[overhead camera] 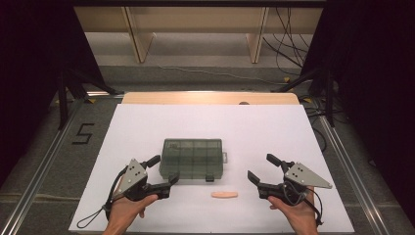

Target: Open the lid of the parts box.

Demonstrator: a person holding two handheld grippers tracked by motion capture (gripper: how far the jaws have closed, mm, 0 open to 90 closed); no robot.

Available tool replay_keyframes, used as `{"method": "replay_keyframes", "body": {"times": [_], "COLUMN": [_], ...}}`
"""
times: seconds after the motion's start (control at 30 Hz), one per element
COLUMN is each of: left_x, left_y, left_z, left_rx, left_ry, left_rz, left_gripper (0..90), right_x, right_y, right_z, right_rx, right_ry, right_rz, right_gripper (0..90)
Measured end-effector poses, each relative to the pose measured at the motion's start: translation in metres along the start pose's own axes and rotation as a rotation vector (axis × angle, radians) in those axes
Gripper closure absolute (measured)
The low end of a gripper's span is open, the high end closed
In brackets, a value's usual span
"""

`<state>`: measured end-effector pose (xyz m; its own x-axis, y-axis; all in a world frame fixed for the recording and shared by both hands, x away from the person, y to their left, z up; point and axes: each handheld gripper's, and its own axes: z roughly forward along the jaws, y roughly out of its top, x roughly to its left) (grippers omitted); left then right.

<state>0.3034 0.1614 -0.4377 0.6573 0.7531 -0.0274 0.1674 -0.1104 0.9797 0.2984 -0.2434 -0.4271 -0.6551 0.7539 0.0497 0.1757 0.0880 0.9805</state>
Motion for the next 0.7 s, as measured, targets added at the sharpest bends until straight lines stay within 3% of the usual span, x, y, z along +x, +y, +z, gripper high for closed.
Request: {"method": "replay_keyframes", "body": {"times": [0.43, 0.53, 0.63, 0.7], "left_x": [0.0006, 0.0011, 0.003, 0.0052], "left_y": [0.0003, 0.0003, 0.0003, 0.0004], "left_z": [0.0005, 0.0005, 0.0007, 0.0007], "left_rx": [-0.002, 0.002, 0.003, 0.009], "left_ry": [0.002, 0.009, 0.016, 0.018], "left_rz": [-0.007, -0.01, -0.014, -0.007], "left_gripper": [15.8, 15.8, 15.9, 15.9], "right_x": [-0.0015, -0.0004, -0.003, -0.0038], "right_y": [-0.0001, 0.0006, 0.0, 0.0007], "right_z": [0.0013, -0.0002, 0.0027, 0.0015], "right_rx": [-0.009, 0.03, -0.005, 0.02], "right_ry": [0.001, 0.009, 0.0, -0.002], "right_rz": [-0.02, -0.003, -0.035, -0.039], "right_gripper": [15.3, 15.3, 15.4, 15.5]}}
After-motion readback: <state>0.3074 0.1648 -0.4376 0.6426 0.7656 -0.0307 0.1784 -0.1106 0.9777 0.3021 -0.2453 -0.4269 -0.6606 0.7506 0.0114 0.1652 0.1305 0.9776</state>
